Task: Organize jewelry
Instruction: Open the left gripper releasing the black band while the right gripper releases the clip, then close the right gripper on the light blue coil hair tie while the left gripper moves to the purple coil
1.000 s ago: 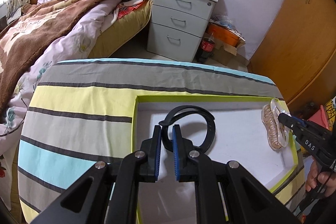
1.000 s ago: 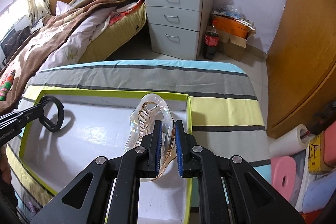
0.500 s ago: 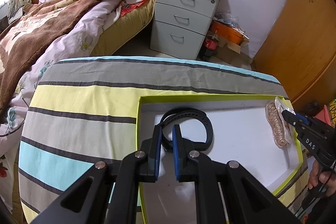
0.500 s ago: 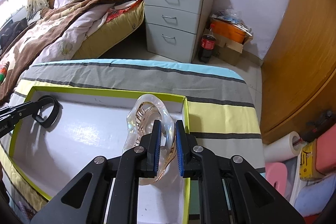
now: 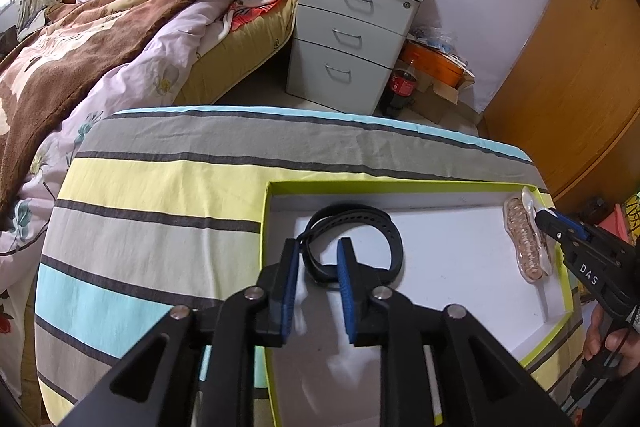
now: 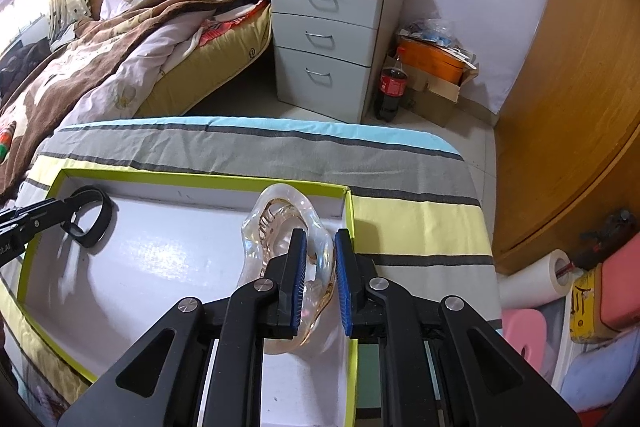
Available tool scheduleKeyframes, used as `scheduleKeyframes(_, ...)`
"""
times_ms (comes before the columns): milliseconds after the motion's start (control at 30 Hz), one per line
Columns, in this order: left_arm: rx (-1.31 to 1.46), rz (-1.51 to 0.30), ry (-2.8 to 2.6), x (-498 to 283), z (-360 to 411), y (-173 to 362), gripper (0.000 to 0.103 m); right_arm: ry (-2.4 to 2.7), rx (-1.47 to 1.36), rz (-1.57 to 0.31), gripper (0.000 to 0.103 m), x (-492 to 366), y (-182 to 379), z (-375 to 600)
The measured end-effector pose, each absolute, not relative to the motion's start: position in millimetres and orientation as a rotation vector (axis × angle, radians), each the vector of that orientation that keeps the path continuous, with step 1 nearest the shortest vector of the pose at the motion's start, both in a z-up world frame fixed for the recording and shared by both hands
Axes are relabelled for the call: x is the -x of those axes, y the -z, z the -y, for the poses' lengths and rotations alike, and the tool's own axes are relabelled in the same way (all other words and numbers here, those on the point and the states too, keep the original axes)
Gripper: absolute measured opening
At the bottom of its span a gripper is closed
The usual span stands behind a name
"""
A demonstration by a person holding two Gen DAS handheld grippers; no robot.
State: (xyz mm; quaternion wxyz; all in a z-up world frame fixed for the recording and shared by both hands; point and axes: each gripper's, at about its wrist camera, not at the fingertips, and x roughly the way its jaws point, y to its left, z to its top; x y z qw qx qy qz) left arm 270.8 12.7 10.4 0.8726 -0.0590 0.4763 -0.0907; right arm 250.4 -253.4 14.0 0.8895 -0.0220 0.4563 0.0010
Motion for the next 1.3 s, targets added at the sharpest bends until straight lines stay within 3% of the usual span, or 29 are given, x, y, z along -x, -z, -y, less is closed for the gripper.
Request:
scheduleKeyframes(300, 0.129, -0.969, 0.199, -259.8, -12.5, -22.5, 0.050, -0.023, 0.020, -0.925, 0.028, -239.4, -24.6, 252.6)
scheduleKeyframes(433, 0.128, -0.949, 0.216, -247.2, -12.1, -31.6, 0.054, -0.037, 0.003, -0.897, 0.033, -226.9, -36.1, 251.5)
scheduleKeyframes(500, 0.133, -0.937, 0.225, -238.6, -13.4, -36.6, 0.061, -0.046, -0.002, -0.876, 0.033, -215.6, -43.4, 250.5)
scheduleKeyframes(867, 0.175, -0.872, 0.248, -167.6, -34.8, -58.7, 0.068, -0.148, -0.058, -0.834, 0.033, -140.2, -56.1, 245.2)
scheduleKeyframes(1300, 0.179, -0.894, 0.221, -96.3, -59.8, -39.6, 0.068, -0.278, -0.029, -0.852, 0.033, -89.1, -31.5, 216.3)
